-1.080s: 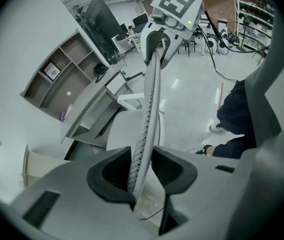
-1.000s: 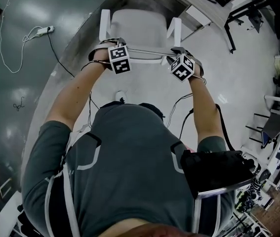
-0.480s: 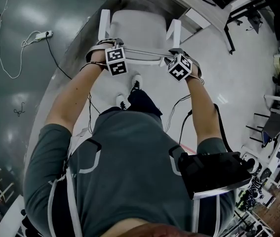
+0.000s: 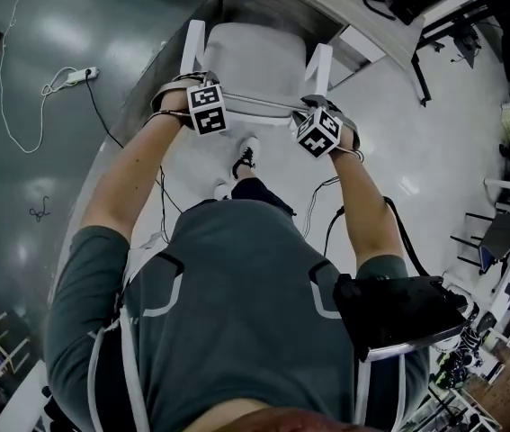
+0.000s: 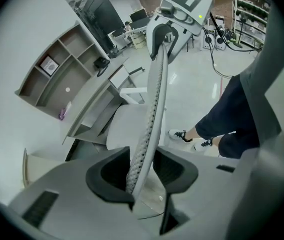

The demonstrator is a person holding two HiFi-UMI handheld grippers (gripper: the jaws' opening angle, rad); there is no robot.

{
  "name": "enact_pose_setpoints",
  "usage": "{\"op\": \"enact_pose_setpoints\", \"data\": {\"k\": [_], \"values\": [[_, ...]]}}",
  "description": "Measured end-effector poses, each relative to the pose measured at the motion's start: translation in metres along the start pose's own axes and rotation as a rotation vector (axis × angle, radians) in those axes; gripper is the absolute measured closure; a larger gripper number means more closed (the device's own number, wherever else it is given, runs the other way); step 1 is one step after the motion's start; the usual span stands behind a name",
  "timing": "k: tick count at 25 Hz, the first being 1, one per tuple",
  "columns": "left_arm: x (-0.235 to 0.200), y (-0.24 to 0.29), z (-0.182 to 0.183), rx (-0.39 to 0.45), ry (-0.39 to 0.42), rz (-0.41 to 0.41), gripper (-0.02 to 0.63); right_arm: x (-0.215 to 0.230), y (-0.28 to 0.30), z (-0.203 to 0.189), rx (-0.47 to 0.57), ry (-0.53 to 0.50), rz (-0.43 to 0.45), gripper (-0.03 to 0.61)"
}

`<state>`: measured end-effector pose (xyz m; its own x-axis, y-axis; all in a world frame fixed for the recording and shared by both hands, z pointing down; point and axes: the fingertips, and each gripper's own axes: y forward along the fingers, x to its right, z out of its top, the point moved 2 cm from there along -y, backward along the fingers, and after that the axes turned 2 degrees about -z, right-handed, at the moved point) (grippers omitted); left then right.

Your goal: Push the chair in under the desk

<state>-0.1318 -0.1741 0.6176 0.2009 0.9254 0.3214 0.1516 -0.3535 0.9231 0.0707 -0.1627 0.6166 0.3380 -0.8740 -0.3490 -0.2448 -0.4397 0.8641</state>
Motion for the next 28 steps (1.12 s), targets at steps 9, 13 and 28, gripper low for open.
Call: {"op": "enact_pose_setpoints", "data": {"k": [9,13,28], "values": [[-0.058,0.025,-0.011,-0.079,-0.023,0.058,0.445,0.028,0.024,0.025,0.032,0.001,-0.034,0.428],[-0.081,0.032,-0.018,-0.107,-0.020,0.051,0.440,0.039,0.033,0.039,0.034,0.010,-0.028,0.430],[-0.158,0.062,-0.025,-0.166,0.051,0.078,0.442,0.086,0.066,0.070,0.026,0.034,-0.002,0.443]]}}
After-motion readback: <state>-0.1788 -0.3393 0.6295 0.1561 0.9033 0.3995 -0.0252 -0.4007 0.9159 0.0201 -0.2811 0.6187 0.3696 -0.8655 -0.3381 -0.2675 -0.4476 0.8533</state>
